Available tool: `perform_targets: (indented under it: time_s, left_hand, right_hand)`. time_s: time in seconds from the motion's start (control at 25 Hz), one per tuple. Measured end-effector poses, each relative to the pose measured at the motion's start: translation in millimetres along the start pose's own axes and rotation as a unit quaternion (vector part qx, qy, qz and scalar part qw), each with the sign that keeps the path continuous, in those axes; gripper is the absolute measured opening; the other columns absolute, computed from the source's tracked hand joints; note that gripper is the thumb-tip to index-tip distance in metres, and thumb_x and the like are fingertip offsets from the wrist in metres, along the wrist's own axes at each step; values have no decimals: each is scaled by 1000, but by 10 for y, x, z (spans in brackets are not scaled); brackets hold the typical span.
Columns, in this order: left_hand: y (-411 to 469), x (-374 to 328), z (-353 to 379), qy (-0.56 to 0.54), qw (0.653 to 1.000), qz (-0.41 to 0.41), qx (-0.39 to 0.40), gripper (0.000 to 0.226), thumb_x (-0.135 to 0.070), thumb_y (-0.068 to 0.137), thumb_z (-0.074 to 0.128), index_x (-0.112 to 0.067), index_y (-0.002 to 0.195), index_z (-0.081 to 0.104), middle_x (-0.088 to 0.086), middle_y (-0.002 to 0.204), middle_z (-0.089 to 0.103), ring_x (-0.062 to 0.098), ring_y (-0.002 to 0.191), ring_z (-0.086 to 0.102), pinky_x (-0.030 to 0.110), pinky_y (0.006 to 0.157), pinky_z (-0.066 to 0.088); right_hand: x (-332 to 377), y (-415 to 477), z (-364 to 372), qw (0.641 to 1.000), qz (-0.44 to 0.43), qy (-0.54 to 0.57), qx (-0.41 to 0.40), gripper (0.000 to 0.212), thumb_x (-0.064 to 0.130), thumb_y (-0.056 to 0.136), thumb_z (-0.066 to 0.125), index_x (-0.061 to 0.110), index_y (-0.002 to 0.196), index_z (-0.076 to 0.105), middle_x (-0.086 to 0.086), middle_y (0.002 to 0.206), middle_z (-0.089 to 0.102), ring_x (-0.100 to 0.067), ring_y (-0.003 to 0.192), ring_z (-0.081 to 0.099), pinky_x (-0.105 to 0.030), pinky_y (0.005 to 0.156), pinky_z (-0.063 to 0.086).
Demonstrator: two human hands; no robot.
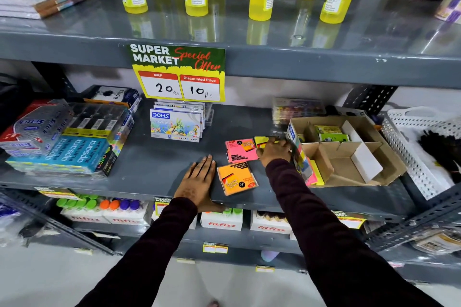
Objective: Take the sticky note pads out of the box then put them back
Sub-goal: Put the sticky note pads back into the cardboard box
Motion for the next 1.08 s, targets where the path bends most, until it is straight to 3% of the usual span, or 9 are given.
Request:
perform_targets:
  time_s: [0.4, 0.52, 0.68, 0.84, 1.08]
  left_hand:
    - [-13, 0, -24, 3, 1000, 2, -2, 138, -93, 52, 46, -7, 147, -4, 14, 160, -2, 27, 147, -2, 41, 121, -3]
    - [-12, -10, -24, -3, 1000, -2, -4, 138, -92, 51, 46, -7, 147, -3, 14, 160, -1, 26, 148, -1, 42, 121, 0]
    - [-35, -24, -64, -18, 1000, 4, -12, 135, -90, 53, 51, -7, 148, 0, 14, 160, 1, 27, 148, 1, 42, 121, 0]
    - [-45, -15, -52, -15, 1000, 5, -4, 135, -85, 55, 56, -10, 147, -7, 12, 160, -5, 25, 148, -3, 39, 120, -3]
    - [-46, -29, -46, 10, 1000, -1, -4, 133, -91, 57, 43, -8, 147, -9, 12, 159, -10, 25, 147, -8, 37, 118, -8]
  right_hand:
    - [-48, 69, 25, 999, 26, 9, 23, 86, 50, 79, 70, 4, 142, 34, -27, 146, 35, -43, 136, 35, -49, 107, 39]
    - [-80, -22, 4, 999, 45, 0, 21, 92, 51, 79, 69, 3, 144, 27, -28, 146, 33, -44, 136, 33, -50, 106, 39]
    - [-67, -319, -34, 998, 16, -26, -51, 87, 50, 83, 64, 3, 146, 26, -34, 148, 28, -48, 136, 30, -53, 106, 38]
    - [-251, -659, -349, 991, -18, 2, -133, 80, 54, 81, 63, 3, 136, 38, -32, 135, 43, -47, 124, 45, -52, 97, 45]
    - [-1386, -583, -757, 981, 117, 72, -140, 77, 55, 81, 64, -2, 128, 45, -31, 126, 56, -44, 116, 56, -49, 95, 47]
Point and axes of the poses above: each hand's wrist, its own y-axis towards the middle knuckle, its own z-axis out of the palm, x = y × z, the point moved 2 cm from there along y, towards the middle knuckle
